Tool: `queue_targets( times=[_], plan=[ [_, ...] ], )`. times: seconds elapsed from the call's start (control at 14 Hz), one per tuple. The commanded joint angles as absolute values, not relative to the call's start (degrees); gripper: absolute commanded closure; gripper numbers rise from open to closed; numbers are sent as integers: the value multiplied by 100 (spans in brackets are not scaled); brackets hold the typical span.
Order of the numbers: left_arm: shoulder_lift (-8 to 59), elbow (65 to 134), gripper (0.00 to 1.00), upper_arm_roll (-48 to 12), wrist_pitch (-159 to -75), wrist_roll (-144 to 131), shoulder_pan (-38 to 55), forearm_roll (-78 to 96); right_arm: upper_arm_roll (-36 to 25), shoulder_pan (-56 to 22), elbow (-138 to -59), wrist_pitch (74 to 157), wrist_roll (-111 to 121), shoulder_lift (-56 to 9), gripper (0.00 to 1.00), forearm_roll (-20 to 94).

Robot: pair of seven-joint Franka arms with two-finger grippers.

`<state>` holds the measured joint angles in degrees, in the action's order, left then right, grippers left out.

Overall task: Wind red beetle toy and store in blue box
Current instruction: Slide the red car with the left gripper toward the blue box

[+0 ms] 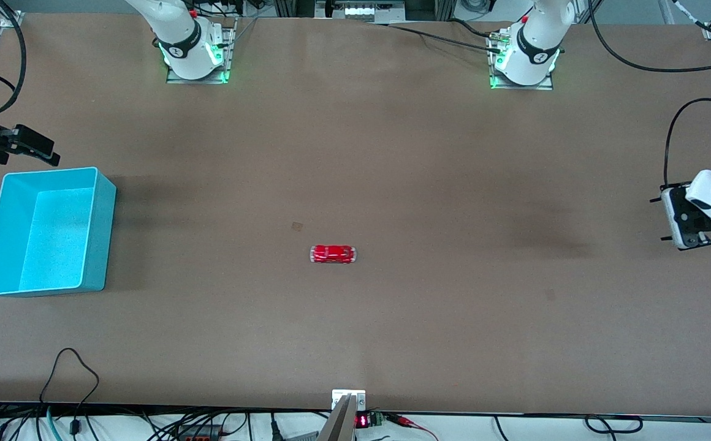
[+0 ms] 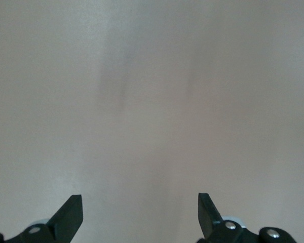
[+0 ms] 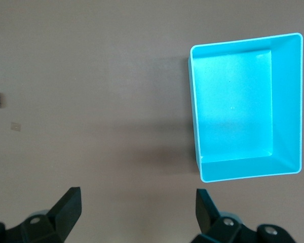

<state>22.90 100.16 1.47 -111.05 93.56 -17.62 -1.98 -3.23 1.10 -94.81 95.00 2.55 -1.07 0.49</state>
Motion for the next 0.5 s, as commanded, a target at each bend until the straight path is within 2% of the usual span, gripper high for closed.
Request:
queue_targets(
  times=[0.0,0.43],
  plan=[
    [2040,9862,0,123,-10540,8818,-1767,-272,-308,132,-9431,9431,290,-114,0,-9],
    [1784,9256,0,-262,-9082,7026,-1503,-492,-308,132,-9431,9431,290,-114,0,-9]
  ],
)
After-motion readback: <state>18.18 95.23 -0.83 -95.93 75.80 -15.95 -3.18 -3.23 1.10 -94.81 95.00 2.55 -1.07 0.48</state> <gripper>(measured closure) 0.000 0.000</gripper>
